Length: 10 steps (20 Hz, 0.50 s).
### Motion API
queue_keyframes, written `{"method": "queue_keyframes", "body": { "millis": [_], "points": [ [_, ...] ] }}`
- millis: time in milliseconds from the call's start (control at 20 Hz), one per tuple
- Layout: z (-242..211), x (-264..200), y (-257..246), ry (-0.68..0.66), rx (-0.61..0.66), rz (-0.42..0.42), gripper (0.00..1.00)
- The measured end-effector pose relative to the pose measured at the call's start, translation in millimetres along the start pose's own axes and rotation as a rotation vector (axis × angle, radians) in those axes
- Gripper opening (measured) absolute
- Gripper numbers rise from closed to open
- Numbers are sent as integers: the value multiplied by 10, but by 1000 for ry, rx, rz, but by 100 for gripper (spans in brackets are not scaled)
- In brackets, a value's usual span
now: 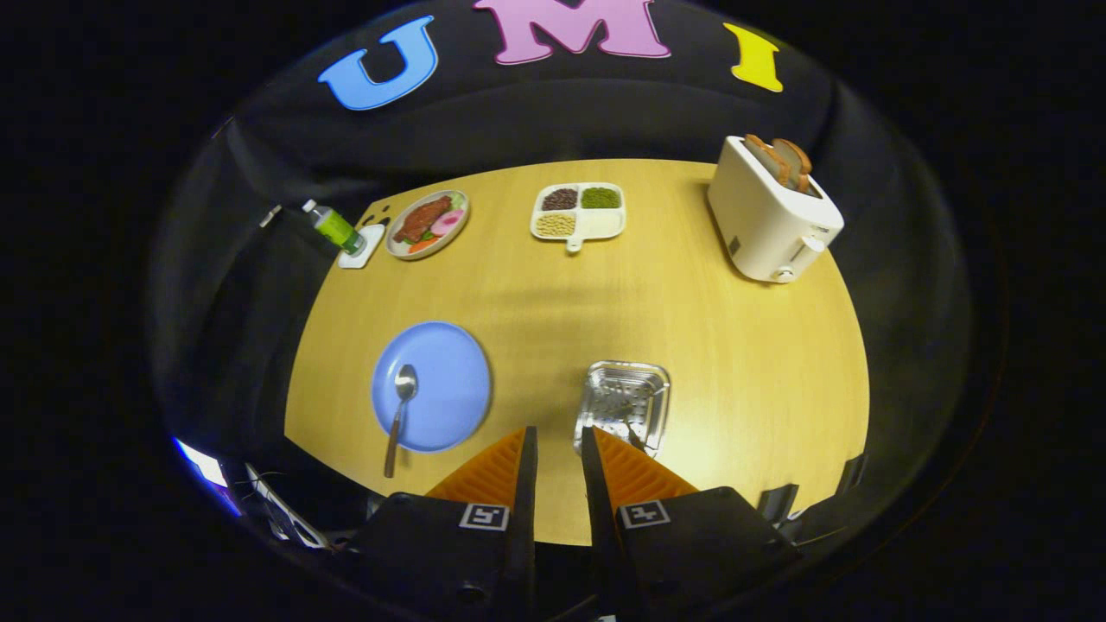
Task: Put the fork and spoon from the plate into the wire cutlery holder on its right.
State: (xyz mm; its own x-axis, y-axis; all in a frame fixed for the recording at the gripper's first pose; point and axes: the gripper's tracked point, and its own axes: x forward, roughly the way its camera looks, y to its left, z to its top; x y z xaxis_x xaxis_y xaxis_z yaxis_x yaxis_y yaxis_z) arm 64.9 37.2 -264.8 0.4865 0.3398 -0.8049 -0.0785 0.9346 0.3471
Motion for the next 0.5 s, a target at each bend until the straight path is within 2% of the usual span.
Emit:
{"method": "queue_keyframes", "body": {
  "millis": [250, 500],
  "points": [
    [-230, 465, 1001, 115, -25, 145, 32],
    [-518, 1110, 1566, 238, -66, 151, 32]
  ]
}}
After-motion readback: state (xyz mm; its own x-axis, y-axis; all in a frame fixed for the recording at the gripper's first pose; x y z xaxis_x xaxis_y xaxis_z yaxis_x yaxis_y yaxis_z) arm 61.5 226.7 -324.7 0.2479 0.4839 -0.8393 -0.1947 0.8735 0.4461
